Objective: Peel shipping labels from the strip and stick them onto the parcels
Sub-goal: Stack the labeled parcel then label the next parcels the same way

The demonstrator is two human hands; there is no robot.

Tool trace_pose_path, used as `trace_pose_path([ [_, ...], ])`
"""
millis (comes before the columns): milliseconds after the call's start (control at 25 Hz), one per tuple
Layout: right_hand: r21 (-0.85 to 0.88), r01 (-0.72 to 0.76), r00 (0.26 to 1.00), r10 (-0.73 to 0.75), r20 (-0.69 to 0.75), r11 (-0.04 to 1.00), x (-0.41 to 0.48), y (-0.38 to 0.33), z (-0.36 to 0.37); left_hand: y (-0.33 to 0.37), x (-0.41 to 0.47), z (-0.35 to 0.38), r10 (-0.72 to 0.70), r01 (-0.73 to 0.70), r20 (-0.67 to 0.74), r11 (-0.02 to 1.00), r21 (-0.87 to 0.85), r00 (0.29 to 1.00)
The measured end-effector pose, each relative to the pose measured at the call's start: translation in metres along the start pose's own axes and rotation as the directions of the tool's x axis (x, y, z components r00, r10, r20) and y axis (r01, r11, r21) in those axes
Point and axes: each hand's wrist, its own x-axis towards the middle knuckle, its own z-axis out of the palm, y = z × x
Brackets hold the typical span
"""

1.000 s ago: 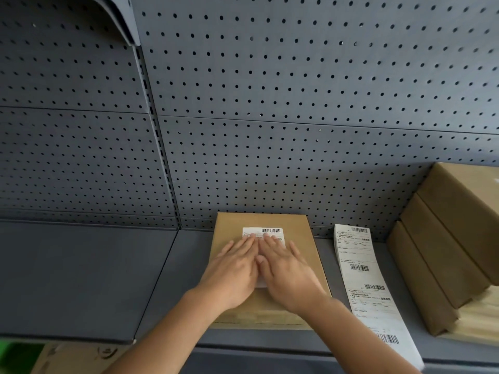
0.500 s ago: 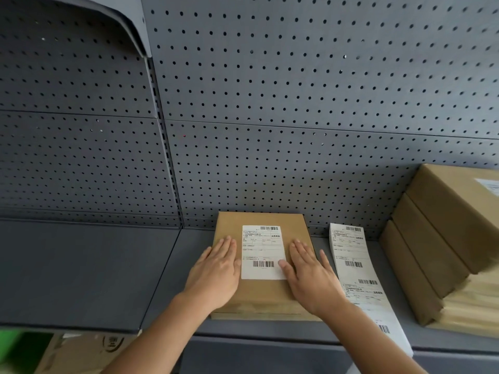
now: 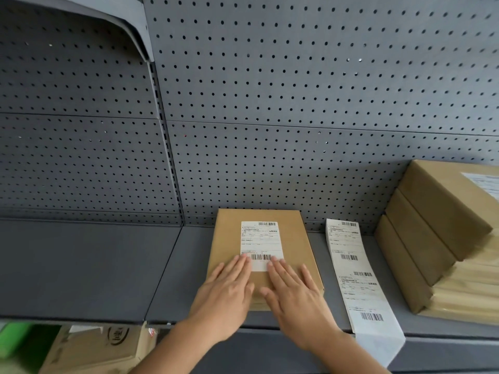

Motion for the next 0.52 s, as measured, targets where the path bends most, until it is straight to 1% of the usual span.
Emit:
trace_pose_path([
  [80,-0.018,-0.059,0.998,0.059,-0.026,0.998,-0.005,0.015,-0.004,-0.008,-0.006,-0.003,-0.103,0.103,-0.005,0.994,-0.021,0.995],
  [160,0.007,-0.134,0.99,0.134,-0.036,0.991,-0.011,0.031,-0.008,-0.019,-0.011,-0.005,-0.197,0.197,0.009,0.98,-0.021,0.98],
  [200,0.028,-0.172,0.984,0.173,-0.033,0.985,-0.014,0.037,-0.011,-0.025,-0.013,-0.005,-0.24,0.24,0.017,0.97,-0.048,0.971],
  [280,0.103,-0.237,0.971,0.239,-0.003,0.966,-0.02,0.044,-0.017,-0.035,-0.016,-0.003,-0.332,0.333,0.037,0.928,-0.169,0.943],
  [320,0.162,-0.263,0.965,0.263,0.02,0.951,-0.023,0.045,-0.019,-0.037,-0.018,-0.002,-0.38,0.384,0.07,0.881,-0.275,0.922],
  [360,0.247,-0.289,0.957,0.289,0.035,0.925,-0.026,0.044,-0.022,-0.037,-0.021,-0.003,-0.416,0.429,0.125,0.804,-0.412,0.9],
  [400,0.357,-0.324,0.944,0.327,0.055,0.876,-0.027,0.043,-0.023,-0.036,-0.023,0.0,-0.435,0.463,0.195,0.684,-0.564,0.879],
  [440,0.474,-0.364,0.926,0.369,0.086,0.802,-0.027,0.041,-0.025,-0.034,-0.025,0.0,-0.445,0.484,0.256,0.536,-0.692,0.858],
  [480,0.578,-0.409,0.9,0.416,0.128,0.706,-0.026,0.04,-0.025,-0.031,-0.026,0.003,-0.454,0.493,0.299,0.403,-0.771,0.839],
  [520,0.664,-0.448,0.87,0.462,0.17,0.599,-0.024,0.038,-0.025,-0.03,-0.027,0.005,-0.468,0.488,0.318,0.304,-0.818,0.824],
])
